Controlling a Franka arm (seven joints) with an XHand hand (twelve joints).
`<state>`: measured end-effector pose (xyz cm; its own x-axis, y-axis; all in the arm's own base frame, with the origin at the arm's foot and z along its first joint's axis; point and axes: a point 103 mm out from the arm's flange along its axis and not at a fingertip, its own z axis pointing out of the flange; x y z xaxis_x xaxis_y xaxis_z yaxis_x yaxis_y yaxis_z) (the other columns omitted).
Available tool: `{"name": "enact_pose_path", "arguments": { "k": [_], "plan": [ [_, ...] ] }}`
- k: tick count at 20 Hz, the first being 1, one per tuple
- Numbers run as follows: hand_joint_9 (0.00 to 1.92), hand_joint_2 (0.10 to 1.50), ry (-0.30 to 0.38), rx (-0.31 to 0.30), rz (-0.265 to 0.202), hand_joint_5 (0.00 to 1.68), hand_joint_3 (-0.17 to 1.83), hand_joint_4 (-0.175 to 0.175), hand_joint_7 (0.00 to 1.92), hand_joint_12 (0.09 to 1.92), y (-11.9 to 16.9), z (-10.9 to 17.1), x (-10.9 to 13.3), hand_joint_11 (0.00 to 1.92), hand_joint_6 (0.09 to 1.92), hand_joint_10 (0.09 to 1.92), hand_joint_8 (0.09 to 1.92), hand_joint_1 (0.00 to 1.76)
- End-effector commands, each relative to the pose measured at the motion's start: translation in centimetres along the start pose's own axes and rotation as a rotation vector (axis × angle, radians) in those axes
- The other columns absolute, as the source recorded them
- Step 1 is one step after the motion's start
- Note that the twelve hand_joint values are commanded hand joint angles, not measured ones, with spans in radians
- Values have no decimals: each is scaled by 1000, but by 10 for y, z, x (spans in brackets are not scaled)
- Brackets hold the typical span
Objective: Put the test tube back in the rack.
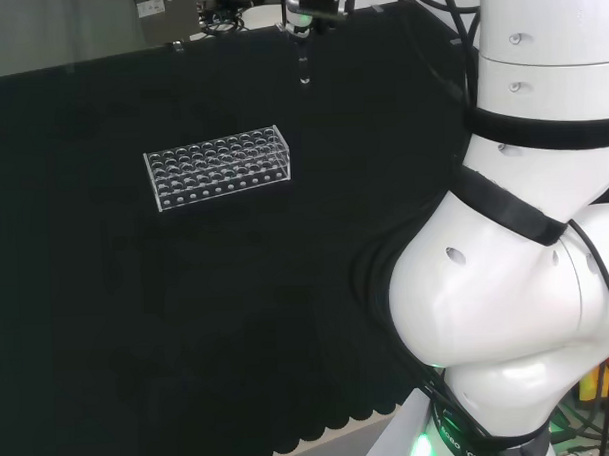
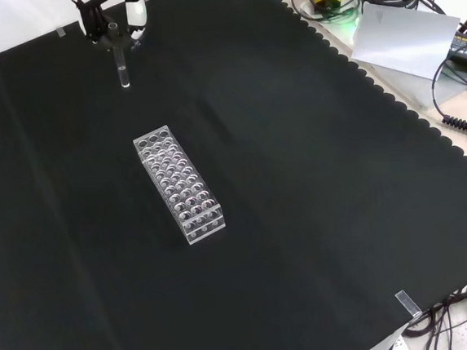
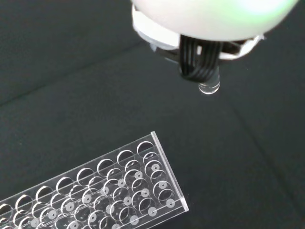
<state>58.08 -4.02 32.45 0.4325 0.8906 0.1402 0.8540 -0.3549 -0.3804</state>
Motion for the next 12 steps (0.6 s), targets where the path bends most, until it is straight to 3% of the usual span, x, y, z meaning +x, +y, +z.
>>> {"name": "enact_pose_path", "arguments": {
  "k": [1, 12],
  "plan": [
    [1318, 567, 17, 17, -11, 1279, 764, -175, 1359, 1167, -1, 8, 8, 971, 655, 503, 788, 1433],
    [1318, 567, 45, 75, -40, 1279, 764, -175, 1360, 1168, 10, 44, 28, 969, 654, 502, 788, 1433]
  ]
}}
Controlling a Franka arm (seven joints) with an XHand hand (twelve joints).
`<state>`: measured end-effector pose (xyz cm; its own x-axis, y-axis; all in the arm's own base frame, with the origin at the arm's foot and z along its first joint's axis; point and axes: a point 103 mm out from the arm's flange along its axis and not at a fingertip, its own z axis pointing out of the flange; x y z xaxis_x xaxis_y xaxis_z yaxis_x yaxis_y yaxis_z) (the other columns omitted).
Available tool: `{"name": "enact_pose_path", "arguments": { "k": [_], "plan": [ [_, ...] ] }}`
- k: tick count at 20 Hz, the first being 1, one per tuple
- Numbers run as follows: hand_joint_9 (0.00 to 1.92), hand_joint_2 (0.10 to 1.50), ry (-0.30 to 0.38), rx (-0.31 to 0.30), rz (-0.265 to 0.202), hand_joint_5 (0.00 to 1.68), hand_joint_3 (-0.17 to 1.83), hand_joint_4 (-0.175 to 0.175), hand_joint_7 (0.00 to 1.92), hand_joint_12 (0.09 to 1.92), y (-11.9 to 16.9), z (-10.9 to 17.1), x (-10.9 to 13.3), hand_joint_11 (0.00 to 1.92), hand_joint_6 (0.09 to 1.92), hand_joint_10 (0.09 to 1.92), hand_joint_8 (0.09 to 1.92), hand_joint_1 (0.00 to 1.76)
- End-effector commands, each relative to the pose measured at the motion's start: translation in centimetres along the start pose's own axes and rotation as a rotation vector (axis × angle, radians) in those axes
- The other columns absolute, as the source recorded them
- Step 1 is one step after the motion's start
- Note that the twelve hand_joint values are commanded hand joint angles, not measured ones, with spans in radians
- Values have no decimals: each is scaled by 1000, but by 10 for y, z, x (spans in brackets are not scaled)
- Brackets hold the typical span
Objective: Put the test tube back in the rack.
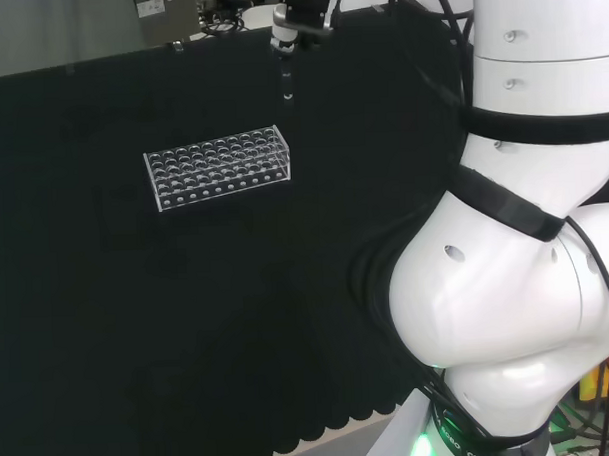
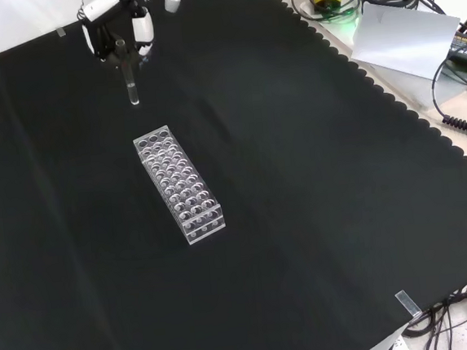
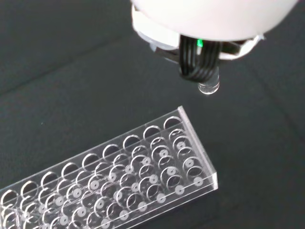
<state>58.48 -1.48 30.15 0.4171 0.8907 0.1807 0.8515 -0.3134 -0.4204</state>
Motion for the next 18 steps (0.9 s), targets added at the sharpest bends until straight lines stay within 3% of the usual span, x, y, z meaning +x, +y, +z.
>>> {"name": "enact_pose_path", "arguments": {
  "k": [1, 18],
  "plan": [
    [1318, 567, 14, 31, -9, 1279, 764, -175, 1360, 1168, 9, 21, 5, 969, 654, 502, 788, 1433],
    [1318, 566, 42, 100, -16, 1280, 766, -175, 1362, 1170, 22, 52, 14, 967, 653, 502, 786, 1433]
  ]
}}
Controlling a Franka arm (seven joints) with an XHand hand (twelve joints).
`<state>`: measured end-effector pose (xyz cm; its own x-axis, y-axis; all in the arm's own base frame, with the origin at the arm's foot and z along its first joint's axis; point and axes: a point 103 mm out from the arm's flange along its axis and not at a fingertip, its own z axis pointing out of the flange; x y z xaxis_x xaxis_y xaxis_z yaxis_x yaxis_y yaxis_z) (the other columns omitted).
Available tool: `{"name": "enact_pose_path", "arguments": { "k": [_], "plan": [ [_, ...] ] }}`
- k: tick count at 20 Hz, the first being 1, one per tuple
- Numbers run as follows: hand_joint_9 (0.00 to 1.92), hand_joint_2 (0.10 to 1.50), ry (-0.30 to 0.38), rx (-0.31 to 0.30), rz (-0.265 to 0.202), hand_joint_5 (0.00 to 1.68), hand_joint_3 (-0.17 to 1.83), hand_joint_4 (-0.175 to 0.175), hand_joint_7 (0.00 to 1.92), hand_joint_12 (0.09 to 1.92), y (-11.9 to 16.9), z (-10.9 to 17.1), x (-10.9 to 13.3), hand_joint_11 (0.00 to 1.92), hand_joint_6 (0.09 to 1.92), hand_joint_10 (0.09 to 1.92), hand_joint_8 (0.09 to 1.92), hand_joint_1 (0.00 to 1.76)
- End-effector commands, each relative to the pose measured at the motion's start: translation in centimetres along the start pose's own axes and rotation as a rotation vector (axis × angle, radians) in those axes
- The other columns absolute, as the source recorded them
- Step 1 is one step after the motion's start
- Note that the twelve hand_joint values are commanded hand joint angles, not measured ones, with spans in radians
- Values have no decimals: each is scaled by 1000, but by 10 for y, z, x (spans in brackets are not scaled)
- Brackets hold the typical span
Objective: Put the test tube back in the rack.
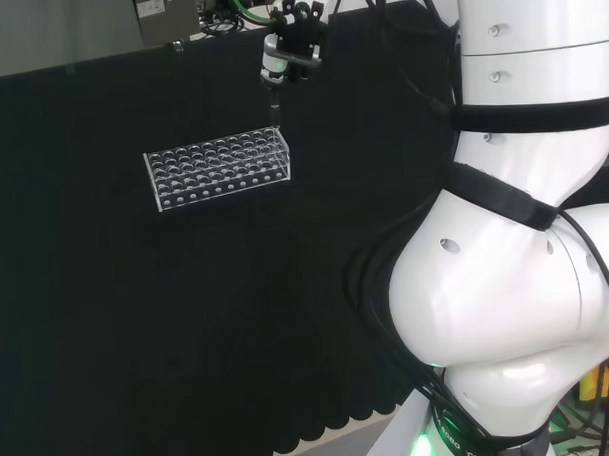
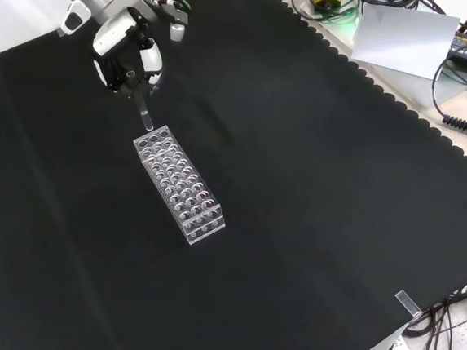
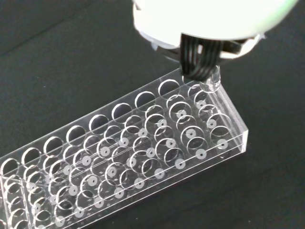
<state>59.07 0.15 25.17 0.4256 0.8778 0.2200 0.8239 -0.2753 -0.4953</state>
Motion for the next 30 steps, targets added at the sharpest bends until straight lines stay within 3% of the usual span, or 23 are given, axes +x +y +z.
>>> {"name": "enact_pose_path", "arguments": {
  "k": [1, 11, 30],
  "plan": [
    [1318, 566, -3, 16, -9, 1280, 766, -175, 1362, 1170, 2, 6, 7, 967, 653, 502, 786, 1433],
    [1319, 564, -20, 38, 3, 1281, 768, -175, 1363, 1172, 6, 21, 1, 965, 653, 501, 786, 1434],
    [1320, 562, -4, 30, -6, 1282, 770, -175, 1364, 1175, 17, 14, 4, 963, 651, 500, 783, 1434]
  ]
}}
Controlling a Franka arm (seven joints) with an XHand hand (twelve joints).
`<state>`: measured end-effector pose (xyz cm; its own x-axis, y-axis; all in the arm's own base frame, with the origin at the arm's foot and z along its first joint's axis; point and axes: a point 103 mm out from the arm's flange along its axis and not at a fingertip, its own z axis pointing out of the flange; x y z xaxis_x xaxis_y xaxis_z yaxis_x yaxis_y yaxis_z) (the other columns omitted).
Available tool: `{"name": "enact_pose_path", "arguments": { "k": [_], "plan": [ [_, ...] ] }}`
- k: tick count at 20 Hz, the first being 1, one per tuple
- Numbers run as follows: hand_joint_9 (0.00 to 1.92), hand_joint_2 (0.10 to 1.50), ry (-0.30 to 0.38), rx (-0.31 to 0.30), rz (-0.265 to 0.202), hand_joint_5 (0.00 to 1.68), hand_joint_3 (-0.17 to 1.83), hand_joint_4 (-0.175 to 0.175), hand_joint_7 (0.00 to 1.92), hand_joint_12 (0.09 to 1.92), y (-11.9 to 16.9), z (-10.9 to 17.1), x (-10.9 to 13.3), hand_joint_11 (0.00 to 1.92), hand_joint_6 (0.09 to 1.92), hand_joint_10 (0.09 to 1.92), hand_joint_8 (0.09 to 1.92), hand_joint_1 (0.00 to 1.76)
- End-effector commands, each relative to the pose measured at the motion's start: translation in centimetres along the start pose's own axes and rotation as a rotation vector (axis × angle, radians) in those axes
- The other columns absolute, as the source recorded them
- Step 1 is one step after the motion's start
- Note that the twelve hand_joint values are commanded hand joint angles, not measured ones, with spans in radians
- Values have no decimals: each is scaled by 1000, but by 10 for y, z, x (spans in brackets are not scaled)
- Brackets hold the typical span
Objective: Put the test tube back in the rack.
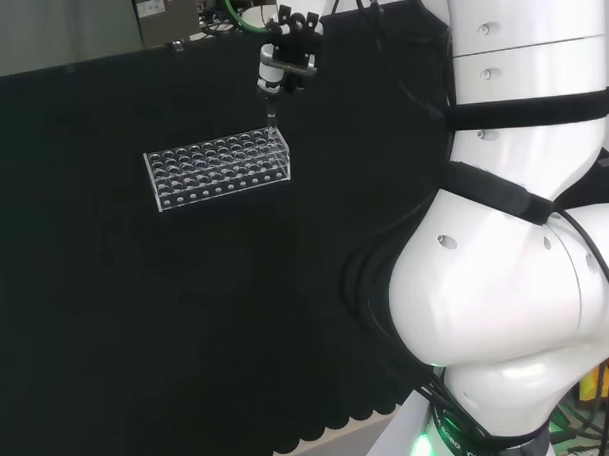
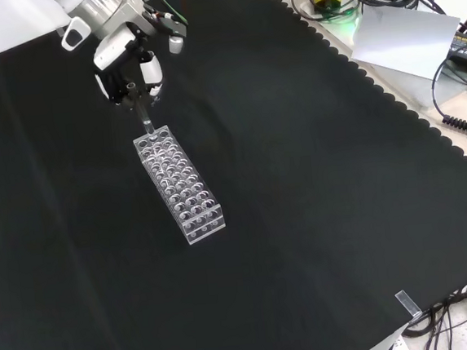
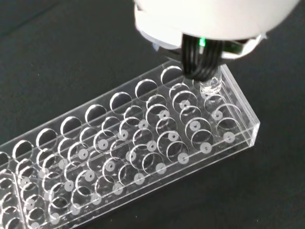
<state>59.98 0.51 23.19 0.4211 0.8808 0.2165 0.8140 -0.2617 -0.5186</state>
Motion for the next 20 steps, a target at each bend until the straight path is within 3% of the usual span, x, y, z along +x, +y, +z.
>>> {"name": "enact_pose_path", "arguments": {
  "k": [1, 20],
  "plan": [
    [1320, 562, 1, 2, -3, 1282, 770, -175, 1365, 1175, 1, -1, 1, 962, 651, 499, 783, 1434],
    [1322, 561, 5, 48, 14, 1283, 772, -175, 1365, 1177, 10, 27, -8, 961, 650, 498, 783, 1434]
  ]
}}
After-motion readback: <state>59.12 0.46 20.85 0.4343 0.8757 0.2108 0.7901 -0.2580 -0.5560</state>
